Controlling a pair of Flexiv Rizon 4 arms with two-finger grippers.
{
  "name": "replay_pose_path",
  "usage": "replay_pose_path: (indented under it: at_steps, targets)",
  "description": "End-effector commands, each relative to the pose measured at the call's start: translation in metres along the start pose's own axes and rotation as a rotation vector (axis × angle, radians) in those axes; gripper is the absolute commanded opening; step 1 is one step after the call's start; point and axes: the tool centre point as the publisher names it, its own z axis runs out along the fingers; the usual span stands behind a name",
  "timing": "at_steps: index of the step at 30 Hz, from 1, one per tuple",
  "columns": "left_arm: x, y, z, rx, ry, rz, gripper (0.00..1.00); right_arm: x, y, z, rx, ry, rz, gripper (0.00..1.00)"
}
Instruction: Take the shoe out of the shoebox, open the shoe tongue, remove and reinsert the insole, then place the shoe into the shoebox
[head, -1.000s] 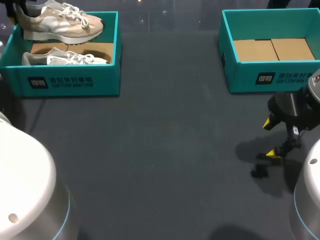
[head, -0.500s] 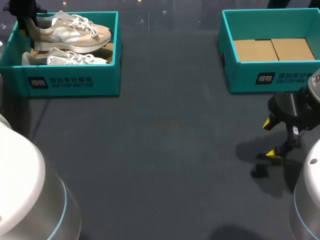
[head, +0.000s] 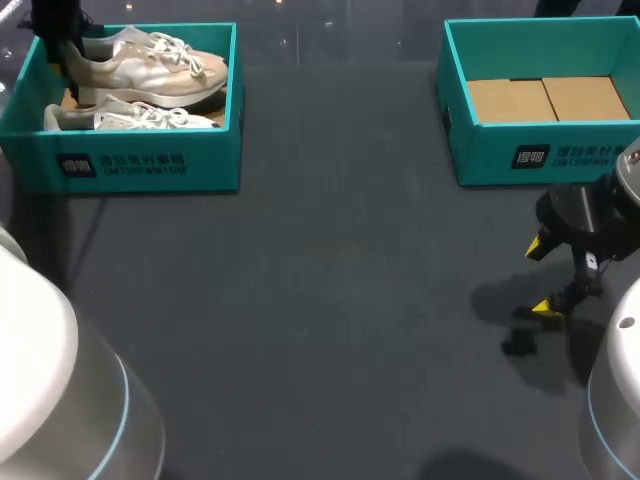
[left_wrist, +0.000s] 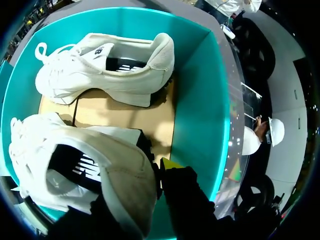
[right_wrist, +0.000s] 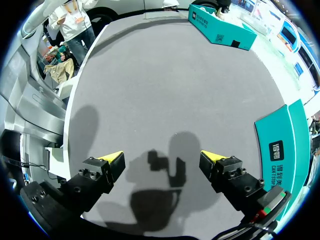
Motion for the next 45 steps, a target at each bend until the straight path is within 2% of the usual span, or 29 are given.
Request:
replay_pose_path:
  at_steps: [1, 15, 26, 27, 28, 31, 37, 43, 45]
  targets:
    - [-0.004, 0.011, 0.008, 0.011, 0.004, -0.007, 0.0, 0.001, 0.0, 0.001, 0.003, -0.003, 0.001, 1.0]
    - [-0.01, 0.018, 0.033, 0.012, 0.038, 0.01, 0.0, 0.001, 0.0, 0.001, 0.003, -0.003, 0.001, 1.0]
    - [-0.01, 0.014, 0.05, 0.026, 0.024, 0.019, 0.0, 0.001, 0.0, 0.001, 0.003, -0.003, 0.001, 1.0]
    - [-0.01, 0.014, 0.051, 0.026, 0.024, 0.02, 0.05, 0.001, 0.0, 0.001, 0.003, -0.003, 0.001, 1.0]
    - [-0.01, 0.014, 0.051, 0.027, 0.024, 0.021, 0.18, 0.001, 0.0, 0.001, 0.003, -0.003, 0.001, 1.0]
    - [-0.009, 0.013, 0.051, 0.027, 0.017, 0.023, 0.33, 0.001, 0.0, 0.001, 0.003, -0.003, 0.001, 1.0]
    - [-0.008, 0.011, 0.045, 0.019, 0.001, 0.028, 0.4, 0.001, 0.0, 0.001, 0.003, -0.003, 0.001, 1.0]
    - [-0.009, 0.006, 0.029, -0.016, -0.035, 0.041, 0.5, 0.001, 0.0, 0.001, 0.003, -0.003, 0.001, 1.0]
    - [-0.009, 0.005, 0.023, -0.027, -0.048, 0.047, 0.57, 0.001, 0.0, 0.001, 0.003, -0.003, 0.001, 1.0]
